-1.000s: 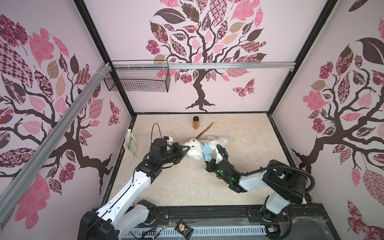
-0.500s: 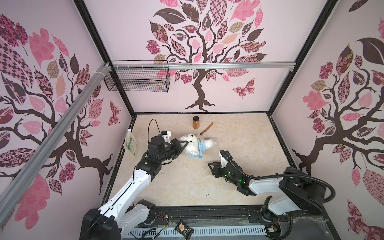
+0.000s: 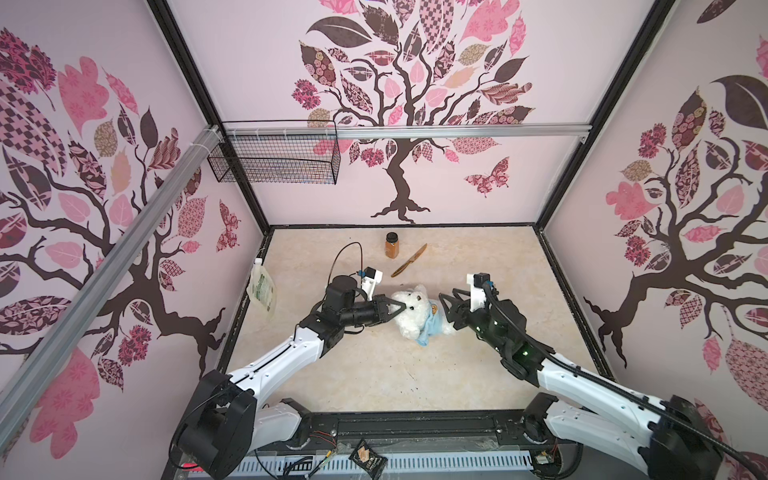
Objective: Dress the teddy bear
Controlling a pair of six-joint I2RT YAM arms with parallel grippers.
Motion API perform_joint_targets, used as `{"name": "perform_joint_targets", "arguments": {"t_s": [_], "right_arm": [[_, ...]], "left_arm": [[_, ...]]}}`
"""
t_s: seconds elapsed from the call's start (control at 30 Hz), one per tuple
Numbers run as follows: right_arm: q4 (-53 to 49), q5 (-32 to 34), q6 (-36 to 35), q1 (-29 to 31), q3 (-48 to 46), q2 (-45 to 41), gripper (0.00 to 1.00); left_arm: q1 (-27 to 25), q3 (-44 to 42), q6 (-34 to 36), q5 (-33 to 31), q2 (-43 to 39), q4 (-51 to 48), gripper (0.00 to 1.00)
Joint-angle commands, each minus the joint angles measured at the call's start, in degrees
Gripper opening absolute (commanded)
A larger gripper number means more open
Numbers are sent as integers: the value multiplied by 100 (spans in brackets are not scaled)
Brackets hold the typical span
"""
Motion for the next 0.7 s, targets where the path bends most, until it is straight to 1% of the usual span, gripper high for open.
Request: {"name": "perform_joint_targets", "arguments": {"t_s": [0.0,0.1,0.13,0.23,0.3,0.4,0.53,0.67], "right_arm": [[118,-492,678,-201,-135,865,46],[399,-930,1099,-198,-254,1657,37],[529,-1042,1240,-191,-336,1889,35],[1059,-1268,1548,-162,-650,2349,31],[1284,-1302,1638,-105,-824,2508,29],[1356,-1254,1666,16,-949,2668,25],[1412,-1128,1658,210,-1017,2820,22],[1568,-1091,1719,287,-1091,2963,21]], "left_arm": [[29,-400,420,-208,70,485,0],[35,-618,435,-332,109,580,10],[30,-676,422,-378,94,583,15],[27,-860,295,-500,8,666,26],[28,-983,130,-586,-39,782,32],[30,-1125,-229,-613,-24,1071,42],[37,-1049,-604,-518,105,1227,56],[66,-892,-941,-355,342,1254,64]]}}
